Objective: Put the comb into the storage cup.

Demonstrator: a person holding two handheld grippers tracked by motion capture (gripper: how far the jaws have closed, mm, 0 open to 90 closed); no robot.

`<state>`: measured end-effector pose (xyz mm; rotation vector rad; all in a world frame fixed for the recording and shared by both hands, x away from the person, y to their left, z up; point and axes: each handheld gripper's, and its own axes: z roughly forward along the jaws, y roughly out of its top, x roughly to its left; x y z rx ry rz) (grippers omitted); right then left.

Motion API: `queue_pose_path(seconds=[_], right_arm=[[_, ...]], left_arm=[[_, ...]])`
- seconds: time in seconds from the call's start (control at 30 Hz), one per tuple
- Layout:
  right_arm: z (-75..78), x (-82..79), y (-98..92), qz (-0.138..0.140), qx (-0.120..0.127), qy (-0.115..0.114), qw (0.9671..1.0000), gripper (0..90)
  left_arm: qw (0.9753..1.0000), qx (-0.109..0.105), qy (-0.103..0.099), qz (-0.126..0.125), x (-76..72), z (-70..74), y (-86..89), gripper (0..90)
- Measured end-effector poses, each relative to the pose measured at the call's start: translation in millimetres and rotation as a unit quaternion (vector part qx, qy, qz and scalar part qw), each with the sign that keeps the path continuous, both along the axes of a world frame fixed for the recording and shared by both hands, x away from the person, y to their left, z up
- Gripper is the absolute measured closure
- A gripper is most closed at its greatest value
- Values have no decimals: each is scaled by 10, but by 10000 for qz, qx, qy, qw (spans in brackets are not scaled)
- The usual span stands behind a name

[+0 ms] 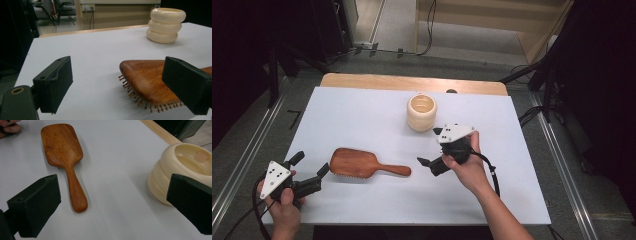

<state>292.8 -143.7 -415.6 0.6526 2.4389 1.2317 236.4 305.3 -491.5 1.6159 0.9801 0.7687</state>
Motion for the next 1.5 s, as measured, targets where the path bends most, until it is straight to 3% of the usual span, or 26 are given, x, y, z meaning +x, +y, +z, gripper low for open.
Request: queue_pose_path(seconds=[0.33,0.93,1.5], right_arm=[[-14,83,304,257,-255,-5,9993,0],[-110,205,756,627,-692,349,9950,0],[-252,279,1089,1024,-1224,712,9846,0]], left_arm=[[10000,-21,32,-63,2,-3,-5,102],[10000,-31,13,-73,0,-2,0,102],[9999,-38,17,-129,0,-2,-5,102]])
